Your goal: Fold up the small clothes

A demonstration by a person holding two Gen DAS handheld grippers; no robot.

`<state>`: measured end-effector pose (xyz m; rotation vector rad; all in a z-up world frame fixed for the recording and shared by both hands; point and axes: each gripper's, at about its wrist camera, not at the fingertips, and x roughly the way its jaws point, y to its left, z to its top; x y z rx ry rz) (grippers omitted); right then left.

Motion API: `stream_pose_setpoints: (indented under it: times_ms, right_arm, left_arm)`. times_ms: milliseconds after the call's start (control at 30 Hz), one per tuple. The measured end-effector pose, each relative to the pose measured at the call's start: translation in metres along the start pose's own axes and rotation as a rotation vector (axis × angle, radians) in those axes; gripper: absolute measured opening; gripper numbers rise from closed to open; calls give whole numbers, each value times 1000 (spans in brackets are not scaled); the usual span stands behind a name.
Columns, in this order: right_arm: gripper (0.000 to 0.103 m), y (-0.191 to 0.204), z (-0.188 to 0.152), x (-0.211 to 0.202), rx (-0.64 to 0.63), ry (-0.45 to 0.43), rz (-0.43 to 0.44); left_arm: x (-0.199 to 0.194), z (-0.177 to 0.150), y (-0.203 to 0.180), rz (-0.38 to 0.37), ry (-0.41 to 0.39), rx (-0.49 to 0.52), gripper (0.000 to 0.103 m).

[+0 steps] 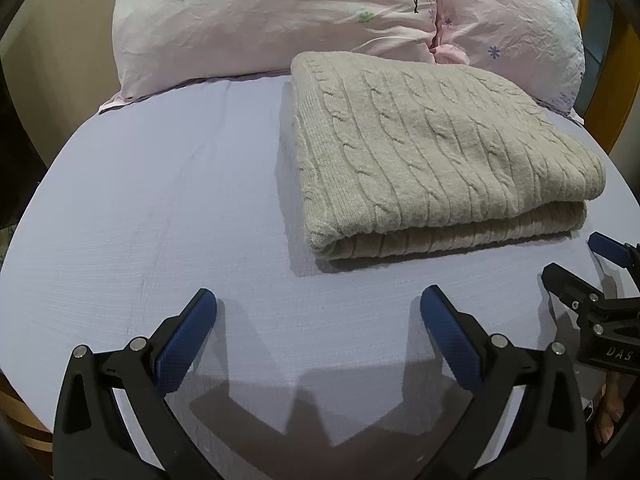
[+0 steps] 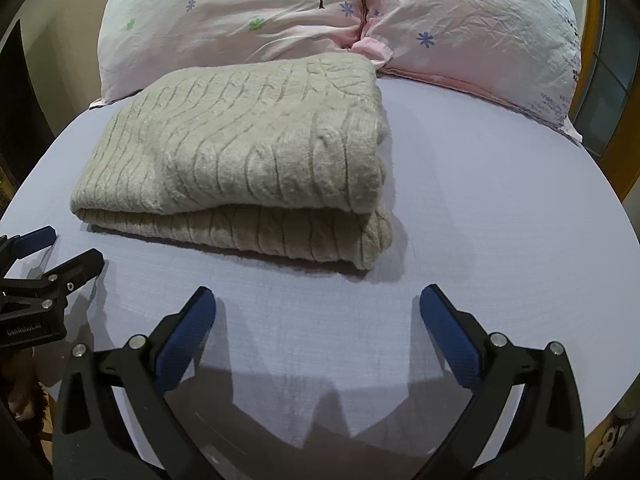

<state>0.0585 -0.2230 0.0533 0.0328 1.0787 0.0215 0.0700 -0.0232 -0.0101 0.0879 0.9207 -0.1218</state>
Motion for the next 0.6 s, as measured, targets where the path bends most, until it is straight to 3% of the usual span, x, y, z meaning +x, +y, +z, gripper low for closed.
stream_pose_setpoints:
  times_ms: [600]
  right_arm:
    - [101,0,0,0,0,0,0]
  left_arm:
    - [1,1,2,-3,1,5,102]
